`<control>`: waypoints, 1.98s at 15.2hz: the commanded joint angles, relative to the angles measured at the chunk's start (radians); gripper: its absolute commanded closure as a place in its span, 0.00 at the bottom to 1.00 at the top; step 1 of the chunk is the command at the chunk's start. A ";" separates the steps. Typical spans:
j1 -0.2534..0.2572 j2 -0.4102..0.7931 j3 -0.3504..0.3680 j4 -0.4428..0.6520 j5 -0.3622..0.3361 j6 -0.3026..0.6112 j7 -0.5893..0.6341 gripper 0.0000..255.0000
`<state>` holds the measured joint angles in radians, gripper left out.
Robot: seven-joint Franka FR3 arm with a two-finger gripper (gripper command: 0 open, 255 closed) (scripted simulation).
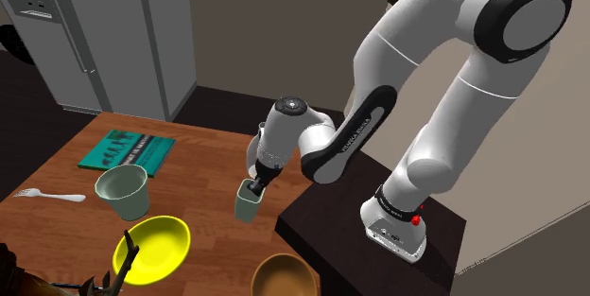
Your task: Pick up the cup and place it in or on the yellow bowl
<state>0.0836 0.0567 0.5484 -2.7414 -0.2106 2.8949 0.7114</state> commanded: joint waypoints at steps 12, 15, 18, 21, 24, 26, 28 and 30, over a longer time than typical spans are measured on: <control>0.063 -0.252 0.008 0.008 0.376 -0.225 -0.272 1.00; 0.079 -0.300 -0.006 0.018 0.405 -0.281 -0.294 1.00; 0.058 -0.242 0.030 0.092 0.349 -0.298 -0.226 1.00; 0.033 -0.149 0.077 0.208 0.251 -0.330 -0.119 1.00; 0.030 -0.048 0.105 0.331 0.142 -0.373 -0.009 1.00; 0.043 0.022 0.112 0.418 0.072 -0.409 0.059 1.00; 0.070 0.092 0.108 0.509 0.009 -0.449 0.119 1.00; 0.103 0.162 0.100 0.604 -0.045 -0.493 0.169 1.00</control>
<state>0.1700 0.1805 0.6519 -2.1899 -0.2243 2.4264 0.8520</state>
